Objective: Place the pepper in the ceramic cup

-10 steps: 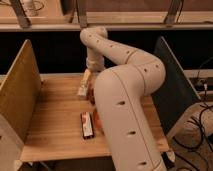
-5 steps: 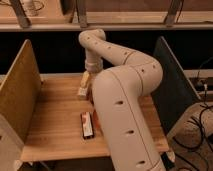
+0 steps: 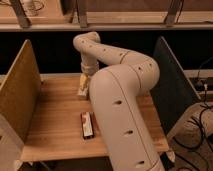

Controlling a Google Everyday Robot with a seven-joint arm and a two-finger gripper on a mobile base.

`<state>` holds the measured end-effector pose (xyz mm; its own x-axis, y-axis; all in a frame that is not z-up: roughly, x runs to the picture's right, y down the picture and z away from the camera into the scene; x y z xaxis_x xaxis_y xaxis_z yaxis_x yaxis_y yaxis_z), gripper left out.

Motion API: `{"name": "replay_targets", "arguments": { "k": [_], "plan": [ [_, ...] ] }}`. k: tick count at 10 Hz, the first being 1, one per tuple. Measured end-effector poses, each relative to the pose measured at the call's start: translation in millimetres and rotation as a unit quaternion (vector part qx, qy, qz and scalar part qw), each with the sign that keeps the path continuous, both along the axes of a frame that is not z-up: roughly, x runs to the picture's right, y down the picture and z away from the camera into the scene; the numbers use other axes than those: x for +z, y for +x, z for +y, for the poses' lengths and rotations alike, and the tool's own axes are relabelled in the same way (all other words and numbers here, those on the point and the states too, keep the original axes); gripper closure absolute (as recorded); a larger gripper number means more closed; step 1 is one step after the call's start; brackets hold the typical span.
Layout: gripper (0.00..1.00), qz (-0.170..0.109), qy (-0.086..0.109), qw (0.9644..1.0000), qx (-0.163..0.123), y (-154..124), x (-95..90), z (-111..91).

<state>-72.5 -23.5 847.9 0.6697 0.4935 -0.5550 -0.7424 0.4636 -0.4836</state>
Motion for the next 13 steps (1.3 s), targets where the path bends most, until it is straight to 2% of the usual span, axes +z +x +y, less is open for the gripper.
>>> {"name": "replay_targets", "arguments": {
  "k": [2,4,5,8,10,13],
  "plan": [
    [0.20,0.006,0.003,1.0000,-0.001,-1,2.2,4],
    [0.20,0.026,0.021,0.9994,0.011,12,18.0,5],
    [0.20,0.025,0.026,0.9991,0.021,14,25.7,7],
    [0.20,-0.014,0.029,0.9980,0.054,4,45.4,25],
    [0.20,-0.042,0.029,0.9970,0.059,-2,51.7,36],
    [0.20,-0.044,0.029,0.9969,0.059,-5,52.0,37]
  ]
}}
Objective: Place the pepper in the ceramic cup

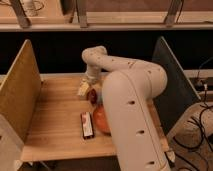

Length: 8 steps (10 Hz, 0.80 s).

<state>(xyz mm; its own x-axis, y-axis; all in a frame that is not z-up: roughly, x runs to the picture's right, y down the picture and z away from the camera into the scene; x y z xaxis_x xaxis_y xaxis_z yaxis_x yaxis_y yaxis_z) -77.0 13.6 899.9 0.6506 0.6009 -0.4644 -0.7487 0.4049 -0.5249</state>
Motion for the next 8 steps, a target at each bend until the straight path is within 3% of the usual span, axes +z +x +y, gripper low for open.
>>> {"name": "replay_targets", "arguments": {
  "k": [2,4,8],
  "plan": [
    [0.20,-0.002,0.000,1.0000,-0.003,-1,0.1,0],
    [0.20,-0.016,-0.002,0.9995,-0.027,-14,3.2,10],
    [0.20,-0.013,-0.024,0.9983,-0.052,-20,13.8,35]
  ]
}}
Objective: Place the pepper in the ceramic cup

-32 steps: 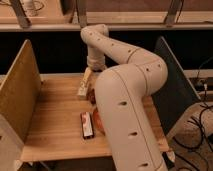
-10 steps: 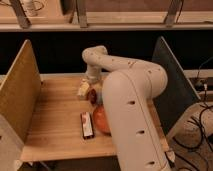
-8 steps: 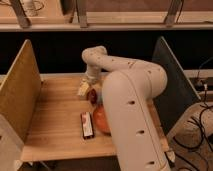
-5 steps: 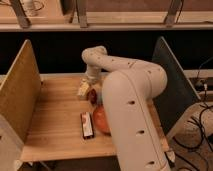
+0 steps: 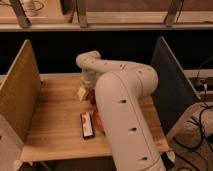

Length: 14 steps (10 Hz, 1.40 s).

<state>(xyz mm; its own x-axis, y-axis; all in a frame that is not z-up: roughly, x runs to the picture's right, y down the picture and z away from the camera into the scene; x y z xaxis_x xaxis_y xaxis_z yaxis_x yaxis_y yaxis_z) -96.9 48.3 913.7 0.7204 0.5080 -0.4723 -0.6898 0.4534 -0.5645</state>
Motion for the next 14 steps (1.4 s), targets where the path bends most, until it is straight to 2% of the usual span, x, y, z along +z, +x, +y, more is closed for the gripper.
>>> {"name": "replay_targets", "arguments": {
  "k": [6,9,11,14],
  "plan": [
    [0.20,0.044,-0.030,0.9985,0.012,17,24.9,27],
    [0.20,0.050,-0.026,0.9983,0.018,21,44.3,23],
    [0.20,0.039,-0.015,0.9990,0.013,16,56.7,14],
    [0.20,0.027,-0.010,0.9996,0.001,8,63.9,8]
  ]
}}
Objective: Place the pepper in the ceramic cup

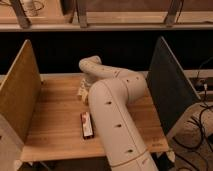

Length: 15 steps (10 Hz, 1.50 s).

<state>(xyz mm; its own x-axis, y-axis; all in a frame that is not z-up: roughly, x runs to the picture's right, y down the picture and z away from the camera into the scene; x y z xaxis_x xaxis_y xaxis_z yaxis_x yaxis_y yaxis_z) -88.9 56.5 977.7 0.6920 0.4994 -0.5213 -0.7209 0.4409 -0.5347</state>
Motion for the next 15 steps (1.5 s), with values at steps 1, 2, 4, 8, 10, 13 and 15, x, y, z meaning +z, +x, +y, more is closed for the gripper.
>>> {"name": "replay_targets", "arguments": {
  "k": [1,2,4,8,10,13,15],
  "plan": [
    [0.20,-0.004,0.004,1.0000,-0.008,-6,-1.2,-4],
    [0.20,-0.005,0.005,0.9999,-0.015,-10,-4.3,-7],
    [0.20,-0.005,0.011,0.9995,-0.031,-16,-13.9,-16],
    [0.20,0.000,0.021,0.9982,-0.056,-23,-24.4,-26],
    [0.20,-0.014,0.013,0.9984,-0.053,-33,-20.3,-16],
    [0.20,-0.037,-0.016,0.9976,-0.056,-46,-9.5,11],
    [0.20,-0.041,-0.030,0.9970,-0.058,-46,-5.9,20]
  ]
}}
